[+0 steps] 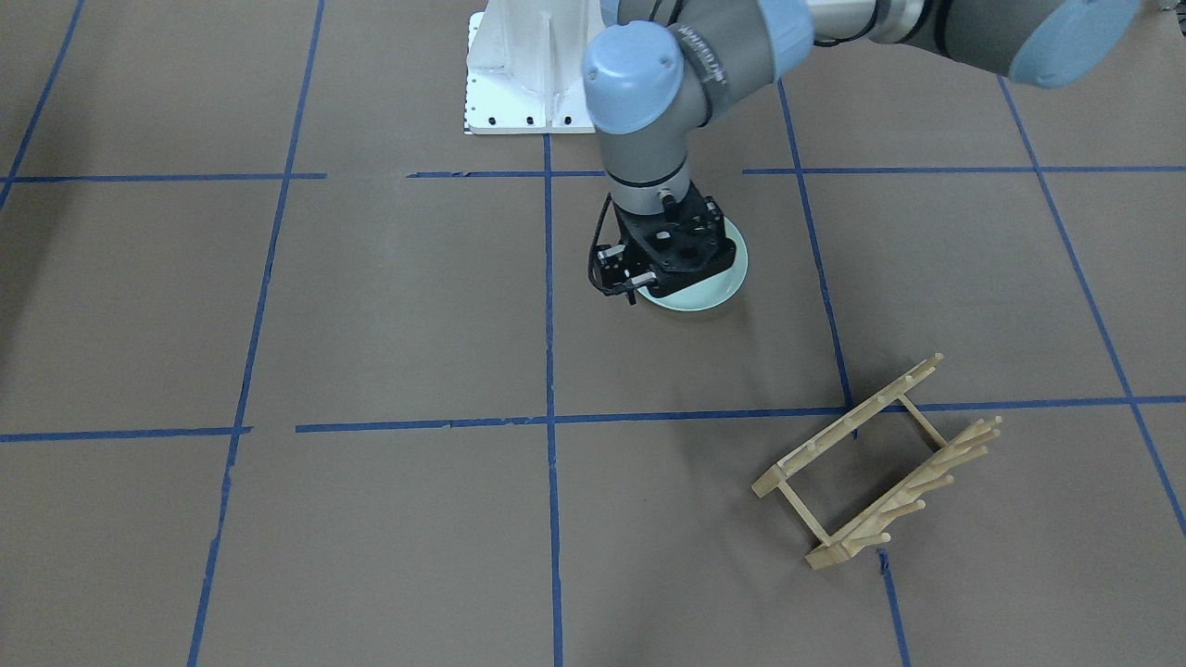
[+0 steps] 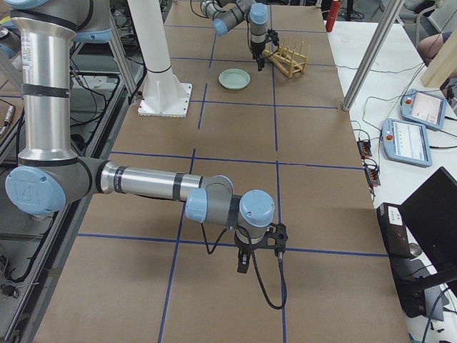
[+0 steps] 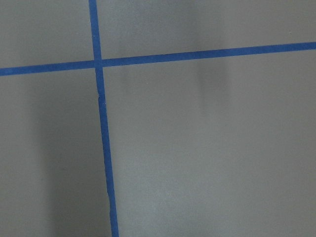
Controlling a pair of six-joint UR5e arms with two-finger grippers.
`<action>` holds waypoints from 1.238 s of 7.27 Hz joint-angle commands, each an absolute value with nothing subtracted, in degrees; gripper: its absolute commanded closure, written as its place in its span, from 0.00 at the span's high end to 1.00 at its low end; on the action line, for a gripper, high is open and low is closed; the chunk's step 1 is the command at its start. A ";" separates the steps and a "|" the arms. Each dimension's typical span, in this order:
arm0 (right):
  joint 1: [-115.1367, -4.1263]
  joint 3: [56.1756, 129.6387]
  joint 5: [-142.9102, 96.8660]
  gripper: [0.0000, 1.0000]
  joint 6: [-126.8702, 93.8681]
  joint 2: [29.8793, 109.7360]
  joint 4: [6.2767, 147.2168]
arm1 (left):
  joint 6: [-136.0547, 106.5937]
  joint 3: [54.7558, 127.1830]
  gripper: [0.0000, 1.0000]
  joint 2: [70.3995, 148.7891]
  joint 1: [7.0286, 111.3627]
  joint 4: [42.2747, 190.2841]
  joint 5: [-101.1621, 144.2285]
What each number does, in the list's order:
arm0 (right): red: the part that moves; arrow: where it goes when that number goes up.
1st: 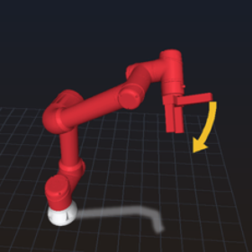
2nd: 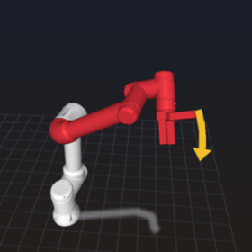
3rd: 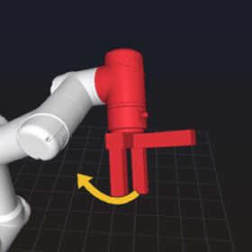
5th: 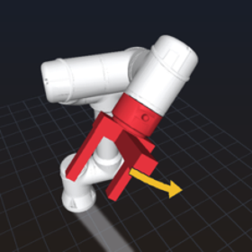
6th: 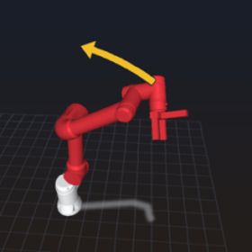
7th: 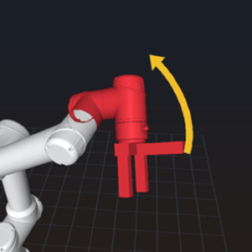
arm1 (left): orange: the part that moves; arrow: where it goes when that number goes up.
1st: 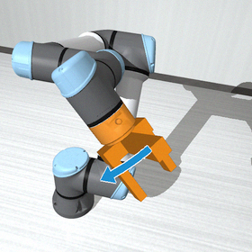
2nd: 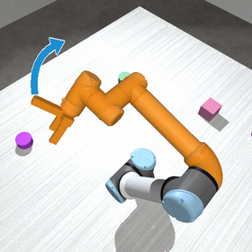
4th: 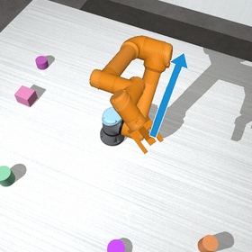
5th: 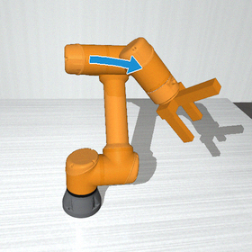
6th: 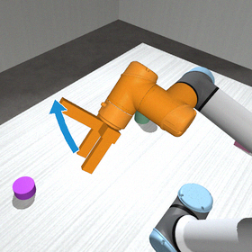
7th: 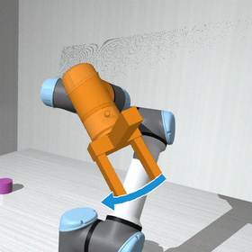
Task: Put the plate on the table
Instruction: 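Lift the plate out of the rack with the left gripper toward the robot, then lower the plate flat onto the table, open the left gripper, withdraw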
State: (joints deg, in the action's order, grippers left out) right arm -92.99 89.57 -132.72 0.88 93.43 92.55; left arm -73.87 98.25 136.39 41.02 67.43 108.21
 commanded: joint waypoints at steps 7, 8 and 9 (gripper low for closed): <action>-92.99 89.56 -132.71 1.00 0.88 93.43 92.55 | 11.84 94.49 1.00 89.91 96.84 79.01 136.26; -92.99 89.65 -132.71 1.00 0.88 93.43 92.55 | 11.78 99.27 1.00 86.95 96.77 78.67 136.14; -92.99 89.56 -132.71 1.00 0.88 93.43 92.55 | 9.95 96.01 1.00 91.10 96.16 78.92 136.58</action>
State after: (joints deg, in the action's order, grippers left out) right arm -92.99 89.59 -132.72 0.88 93.43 92.55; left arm 10.65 97.24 90.00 96.13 78.76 135.45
